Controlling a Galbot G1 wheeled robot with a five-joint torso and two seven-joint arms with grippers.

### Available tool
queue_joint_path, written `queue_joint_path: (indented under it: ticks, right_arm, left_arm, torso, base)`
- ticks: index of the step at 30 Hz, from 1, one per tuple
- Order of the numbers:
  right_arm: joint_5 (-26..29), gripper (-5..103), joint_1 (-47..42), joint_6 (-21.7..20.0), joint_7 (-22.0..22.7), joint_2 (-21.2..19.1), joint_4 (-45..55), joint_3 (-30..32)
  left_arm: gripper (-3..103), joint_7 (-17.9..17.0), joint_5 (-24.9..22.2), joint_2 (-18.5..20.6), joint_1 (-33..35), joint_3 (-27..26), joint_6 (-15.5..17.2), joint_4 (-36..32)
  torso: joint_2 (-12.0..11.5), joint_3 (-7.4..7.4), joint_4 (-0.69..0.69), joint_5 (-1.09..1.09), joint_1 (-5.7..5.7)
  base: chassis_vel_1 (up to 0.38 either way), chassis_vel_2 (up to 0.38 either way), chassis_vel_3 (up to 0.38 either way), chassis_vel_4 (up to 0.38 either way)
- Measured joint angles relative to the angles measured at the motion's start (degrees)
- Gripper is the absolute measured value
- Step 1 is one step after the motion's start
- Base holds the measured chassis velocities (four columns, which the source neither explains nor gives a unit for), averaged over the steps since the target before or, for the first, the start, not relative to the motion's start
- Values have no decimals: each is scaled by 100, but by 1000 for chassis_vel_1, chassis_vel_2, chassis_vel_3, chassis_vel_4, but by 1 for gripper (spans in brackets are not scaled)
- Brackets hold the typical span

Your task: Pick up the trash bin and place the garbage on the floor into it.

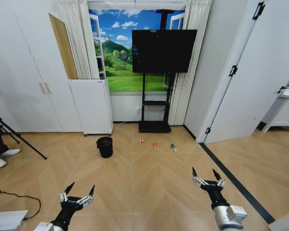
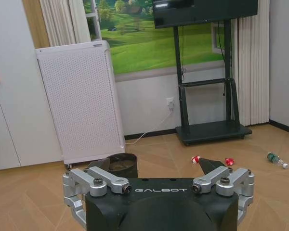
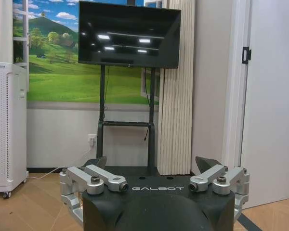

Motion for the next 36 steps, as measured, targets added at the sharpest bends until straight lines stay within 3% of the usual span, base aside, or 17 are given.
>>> queue_joint_path:
  ticks: [18,27,36]
  right_arm:
    - [-98,100,29,97,-59,48,-95,-68]
    - [-97,100,23,146,-59,59,-103,-64]
    - [-99,100,28,199,-63,53,-132,-64]
  left_arm:
    - [103,-384,7,-16,-11,-8,-204,-98]
    - [98,-435,3,1,-9,-12,-208,-81]
    - [100,-440,8,1,-16,-6,-297,-34]
  torso:
    - [0,0,0,-1,0]
    - [0,0,0,1,1]
    - [0,0,-1,-5,2]
  base:
    - [-137,128,127,-135]
    - [-307,311,309,-310]
    - [-364,365,357,-360]
